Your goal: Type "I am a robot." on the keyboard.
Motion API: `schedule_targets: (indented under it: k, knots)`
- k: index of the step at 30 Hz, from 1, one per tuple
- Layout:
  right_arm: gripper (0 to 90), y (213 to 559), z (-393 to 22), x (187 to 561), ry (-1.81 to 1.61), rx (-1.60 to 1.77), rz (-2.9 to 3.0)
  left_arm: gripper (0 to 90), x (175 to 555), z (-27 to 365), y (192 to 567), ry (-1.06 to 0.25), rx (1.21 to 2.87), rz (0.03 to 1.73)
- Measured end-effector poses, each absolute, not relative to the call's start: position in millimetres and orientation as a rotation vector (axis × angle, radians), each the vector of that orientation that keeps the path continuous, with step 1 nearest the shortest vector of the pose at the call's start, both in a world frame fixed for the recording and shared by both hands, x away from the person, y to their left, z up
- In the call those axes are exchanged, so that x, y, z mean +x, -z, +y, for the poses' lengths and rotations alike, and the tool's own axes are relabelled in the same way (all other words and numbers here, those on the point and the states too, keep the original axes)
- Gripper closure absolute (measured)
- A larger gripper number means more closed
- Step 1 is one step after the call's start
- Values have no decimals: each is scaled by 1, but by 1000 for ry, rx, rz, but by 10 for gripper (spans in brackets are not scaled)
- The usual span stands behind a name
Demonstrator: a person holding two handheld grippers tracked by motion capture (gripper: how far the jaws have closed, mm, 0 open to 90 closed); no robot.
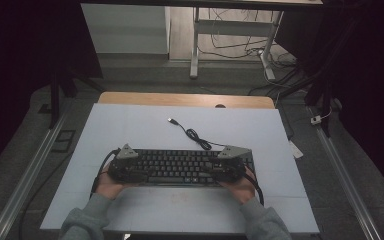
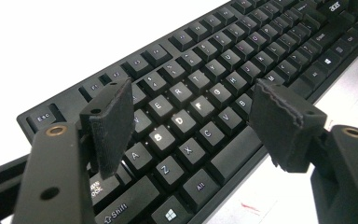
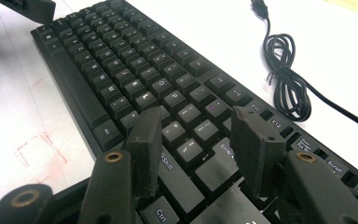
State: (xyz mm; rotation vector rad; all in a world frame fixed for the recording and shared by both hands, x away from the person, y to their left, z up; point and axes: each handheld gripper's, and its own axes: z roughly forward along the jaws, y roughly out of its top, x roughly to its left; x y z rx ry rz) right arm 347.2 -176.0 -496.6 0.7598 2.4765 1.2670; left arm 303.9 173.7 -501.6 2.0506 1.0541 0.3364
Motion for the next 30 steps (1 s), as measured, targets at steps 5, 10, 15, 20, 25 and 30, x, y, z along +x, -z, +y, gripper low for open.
schedule_targets:
  k: [5,10,15,20,25,30]
  knots:
    - [527,497,-179,346,-1254,757,2470,304,302,175,502,-341,2048,1060]
    - [522,497,-193,339,-1247,779,2448,304,293,176,504,-346,2046,1059]
    - [515,497,-214,331,-1226,806,2420,306,281,183,507,-356,2039,1067]
    - [503,499,-239,320,-1208,842,2393,307,268,193,506,-378,2018,1075]
    - [495,500,-264,309,-1185,869,2354,307,259,200,508,-385,2018,1076]
    - [488,501,-285,304,-1198,900,2330,306,256,205,510,-391,2020,1084]
